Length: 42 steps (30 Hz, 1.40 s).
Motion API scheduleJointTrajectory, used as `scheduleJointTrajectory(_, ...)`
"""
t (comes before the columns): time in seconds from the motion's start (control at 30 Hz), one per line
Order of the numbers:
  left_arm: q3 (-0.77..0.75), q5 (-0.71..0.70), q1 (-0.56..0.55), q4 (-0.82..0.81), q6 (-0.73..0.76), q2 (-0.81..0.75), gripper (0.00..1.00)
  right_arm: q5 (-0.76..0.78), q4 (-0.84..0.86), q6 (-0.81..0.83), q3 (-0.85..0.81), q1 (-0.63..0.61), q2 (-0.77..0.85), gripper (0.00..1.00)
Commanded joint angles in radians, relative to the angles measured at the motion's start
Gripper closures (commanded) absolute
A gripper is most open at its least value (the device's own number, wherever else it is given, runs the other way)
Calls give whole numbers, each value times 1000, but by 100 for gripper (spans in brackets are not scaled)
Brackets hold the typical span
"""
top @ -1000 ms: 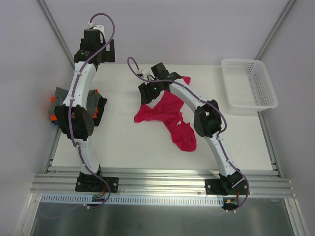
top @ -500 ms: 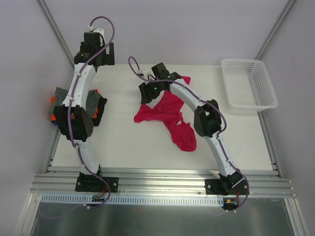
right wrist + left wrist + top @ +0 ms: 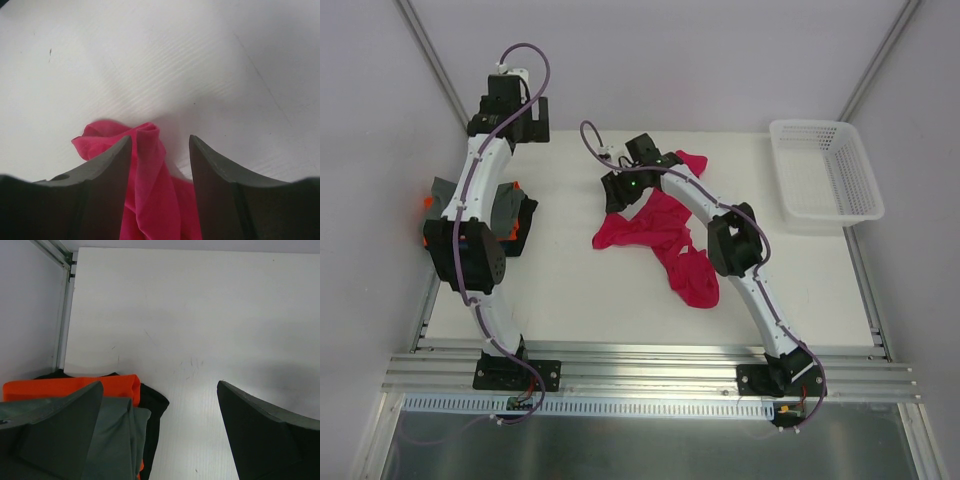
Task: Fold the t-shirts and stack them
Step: Flatten out the tshirt
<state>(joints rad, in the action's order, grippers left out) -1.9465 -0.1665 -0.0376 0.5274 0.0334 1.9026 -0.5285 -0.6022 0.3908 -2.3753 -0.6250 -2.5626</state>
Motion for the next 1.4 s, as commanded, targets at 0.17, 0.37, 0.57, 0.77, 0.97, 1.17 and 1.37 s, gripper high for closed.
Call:
scheduleJointTrajectory(0.17, 50, -27, 10, -21, -4, -108, 1, -7, 42, -18, -51, -18, 4, 65)
scheduleJointTrajectory(0.37, 43, -13, 10, -21, -13, -100, 1, 19, 44, -20, -55, -15, 10, 98)
scheduleJointTrajectory(0.57, 37, -8, 10, -21, -13, -96, 1, 48, 4, -7, -65, 8, 54, 99)
scheduleJointTrajectory(0.77, 55, 105, 11, -21, -30, -50, 1, 177, -44, 140, 68, 73, 348, 99)
scheduleJointTrajectory(0.97, -3, 352, -13, -21, -30, 67, 6, 330, -195, 203, -10, 111, 510, 99)
scheduleJointTrajectory(1.17, -162, 574, -45, -21, -27, 220, 11, 516, -280, 262, 33, 101, 711, 99)
scheduleJointTrajectory(1.37, -429, 752, -70, -30, -65, 446, 8, 755, -396, 477, 150, 22, 889, 99)
